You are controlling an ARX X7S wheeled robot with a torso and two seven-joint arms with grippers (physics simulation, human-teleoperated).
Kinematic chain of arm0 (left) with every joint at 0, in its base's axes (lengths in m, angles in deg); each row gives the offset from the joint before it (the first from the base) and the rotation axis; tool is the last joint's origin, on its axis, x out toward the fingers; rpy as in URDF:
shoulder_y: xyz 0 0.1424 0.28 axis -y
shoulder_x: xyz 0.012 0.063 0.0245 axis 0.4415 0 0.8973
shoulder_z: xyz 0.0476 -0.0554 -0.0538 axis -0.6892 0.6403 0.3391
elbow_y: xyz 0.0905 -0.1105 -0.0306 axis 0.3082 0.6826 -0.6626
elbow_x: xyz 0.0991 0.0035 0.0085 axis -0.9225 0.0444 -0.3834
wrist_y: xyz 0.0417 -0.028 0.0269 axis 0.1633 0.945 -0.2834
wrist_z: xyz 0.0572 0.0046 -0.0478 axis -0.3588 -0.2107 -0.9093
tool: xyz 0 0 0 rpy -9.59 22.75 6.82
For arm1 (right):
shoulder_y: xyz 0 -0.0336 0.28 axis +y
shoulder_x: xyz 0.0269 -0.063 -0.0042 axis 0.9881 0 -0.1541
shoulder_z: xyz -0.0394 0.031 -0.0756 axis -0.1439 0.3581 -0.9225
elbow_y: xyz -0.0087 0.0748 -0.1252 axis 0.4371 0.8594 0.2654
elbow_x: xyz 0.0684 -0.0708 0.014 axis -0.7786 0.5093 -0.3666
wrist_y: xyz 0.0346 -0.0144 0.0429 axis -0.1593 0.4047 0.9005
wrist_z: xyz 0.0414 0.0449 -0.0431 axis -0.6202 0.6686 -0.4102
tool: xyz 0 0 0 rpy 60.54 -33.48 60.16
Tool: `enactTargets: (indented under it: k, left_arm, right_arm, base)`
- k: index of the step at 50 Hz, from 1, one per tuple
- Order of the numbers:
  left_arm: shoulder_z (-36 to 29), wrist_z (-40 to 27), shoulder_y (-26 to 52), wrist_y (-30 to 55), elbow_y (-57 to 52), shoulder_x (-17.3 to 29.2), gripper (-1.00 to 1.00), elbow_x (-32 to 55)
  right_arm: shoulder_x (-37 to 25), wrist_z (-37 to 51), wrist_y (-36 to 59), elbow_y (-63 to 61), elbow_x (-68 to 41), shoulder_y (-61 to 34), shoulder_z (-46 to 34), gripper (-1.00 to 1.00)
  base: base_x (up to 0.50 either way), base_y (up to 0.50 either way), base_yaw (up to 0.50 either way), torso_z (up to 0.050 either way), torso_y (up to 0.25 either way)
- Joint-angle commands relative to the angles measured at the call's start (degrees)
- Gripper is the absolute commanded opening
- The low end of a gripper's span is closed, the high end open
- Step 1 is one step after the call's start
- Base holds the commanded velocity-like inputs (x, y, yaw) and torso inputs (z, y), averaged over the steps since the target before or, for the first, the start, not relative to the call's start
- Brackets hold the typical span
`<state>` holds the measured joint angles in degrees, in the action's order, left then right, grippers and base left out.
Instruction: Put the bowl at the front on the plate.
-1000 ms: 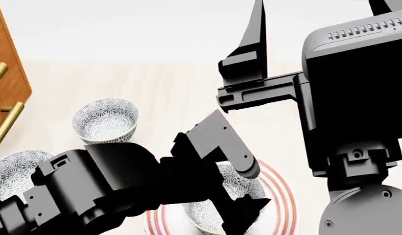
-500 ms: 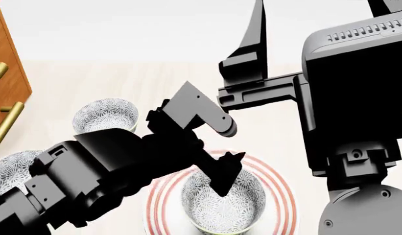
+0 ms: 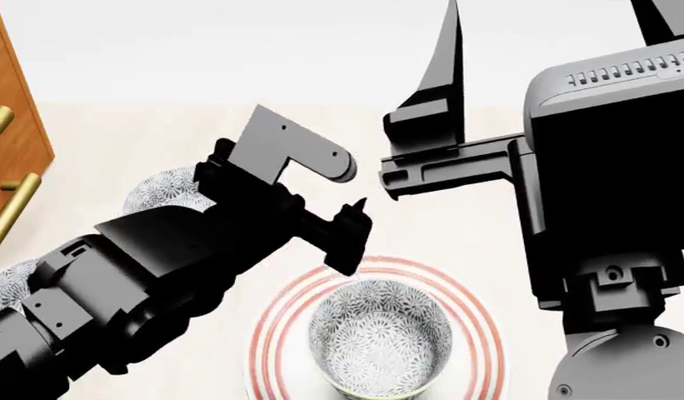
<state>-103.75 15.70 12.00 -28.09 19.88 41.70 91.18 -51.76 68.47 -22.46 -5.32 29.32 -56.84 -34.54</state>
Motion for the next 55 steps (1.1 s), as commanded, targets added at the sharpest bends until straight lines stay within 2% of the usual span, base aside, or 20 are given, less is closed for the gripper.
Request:
enactTargets:
  k: [1,39,55]
  left_arm:
    - [0.8,-5.41,-0.43,-2.73,-2.72,3.09,1.0,1.57]
    - [4.11,-23.88,-4.81,-7.1,-38.39,20.14,1.0,0.94]
    - [4.02,-28.84,-5.86,-8.15,-50.09,25.7,1.0,-1.3]
  right_arm:
    - [-0.2,0.18,-0.7,0.18,0.11,0.72,0.1,1.0]
    - [-0.48,0.89,-2.52,0.46,0.0,2.64,0.75,1.0]
    - [-0.55,0.96,-3.03,0.91,-0.01,2.79,0.57,1.0]
  base:
    - [0.0,0.0,0.0,0.0,0.0]
    - [0.0,0.0,0.0,0.0,0.0]
    - [0.0,0.0,0.0,0.0,0.0]
